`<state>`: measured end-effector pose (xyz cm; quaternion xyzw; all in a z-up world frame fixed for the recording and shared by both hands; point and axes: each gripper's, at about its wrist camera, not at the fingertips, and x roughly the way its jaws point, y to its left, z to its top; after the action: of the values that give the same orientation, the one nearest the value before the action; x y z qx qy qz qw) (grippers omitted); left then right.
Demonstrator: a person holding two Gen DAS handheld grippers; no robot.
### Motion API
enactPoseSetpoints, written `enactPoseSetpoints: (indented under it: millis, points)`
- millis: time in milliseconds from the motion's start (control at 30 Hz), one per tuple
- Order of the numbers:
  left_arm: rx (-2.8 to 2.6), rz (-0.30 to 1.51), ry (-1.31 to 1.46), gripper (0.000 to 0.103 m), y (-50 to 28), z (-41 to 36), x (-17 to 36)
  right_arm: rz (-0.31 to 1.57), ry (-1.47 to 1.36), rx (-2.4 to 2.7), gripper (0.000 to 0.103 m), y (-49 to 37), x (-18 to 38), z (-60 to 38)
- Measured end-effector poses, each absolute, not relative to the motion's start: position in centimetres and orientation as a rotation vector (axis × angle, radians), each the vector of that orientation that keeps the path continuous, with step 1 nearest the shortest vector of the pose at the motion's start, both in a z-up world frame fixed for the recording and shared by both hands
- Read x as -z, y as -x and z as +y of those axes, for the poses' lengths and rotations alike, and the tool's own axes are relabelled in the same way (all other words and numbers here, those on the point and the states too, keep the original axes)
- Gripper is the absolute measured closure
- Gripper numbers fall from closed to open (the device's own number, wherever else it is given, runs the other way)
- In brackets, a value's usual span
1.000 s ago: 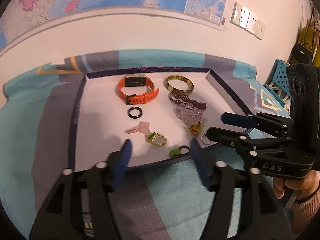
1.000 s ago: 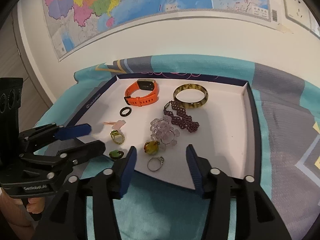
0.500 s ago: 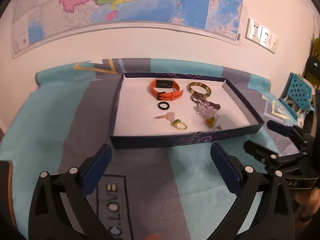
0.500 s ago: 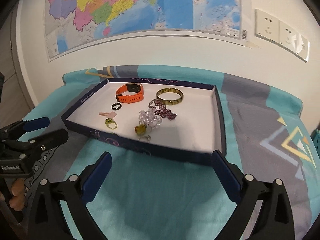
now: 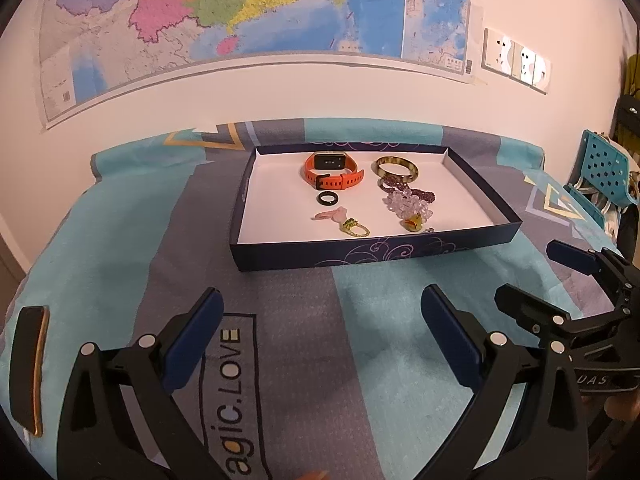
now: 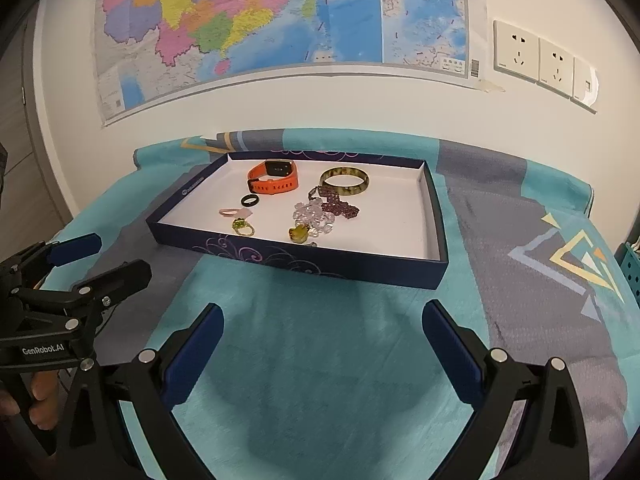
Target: Organize jewelry
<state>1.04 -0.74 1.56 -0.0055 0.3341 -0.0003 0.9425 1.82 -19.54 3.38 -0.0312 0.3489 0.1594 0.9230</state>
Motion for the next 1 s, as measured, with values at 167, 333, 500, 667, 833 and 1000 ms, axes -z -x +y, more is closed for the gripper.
enactPoseSetpoints:
  millis: [167,333,500,667,833,1000]
  points:
    - [-0.004,0.685,0.025,0.006,-0.71,-0.48,-1.69,0.719,0.069,-0.331,0.007,-1.58,-3.4,-19.26]
    - [0.004,0.691,0.023,0.006,-0.54,-0.65,-1.57,0.725,0.075,-0.332,0.007,-1.48,-3.33,-19.13]
    - [0.009,0.702,0.025,0.006,-0.59,-0.79,-1.23,0.726,0.072,-0.331,0.007,-1.54,-3.36,-19.25]
    - [0.007,0.703,0.024,0.006,-0.6,-0.86,-1.17,0.722,0.073,-0.329,0.007,-1.53,-3.38,-19.21]
    - [-0.001,0.7,0.027,0.006,-0.62,-0.72,-1.26,0.721,0.07,-0.331,0.007,-1.61,-3.4,-19.33]
    - [-0.011,0.7,0.027,0.006,-0.63,-0.56,-1.28,0.721,0.071,-0.332,0.007,-1.65,-3.41,-19.34]
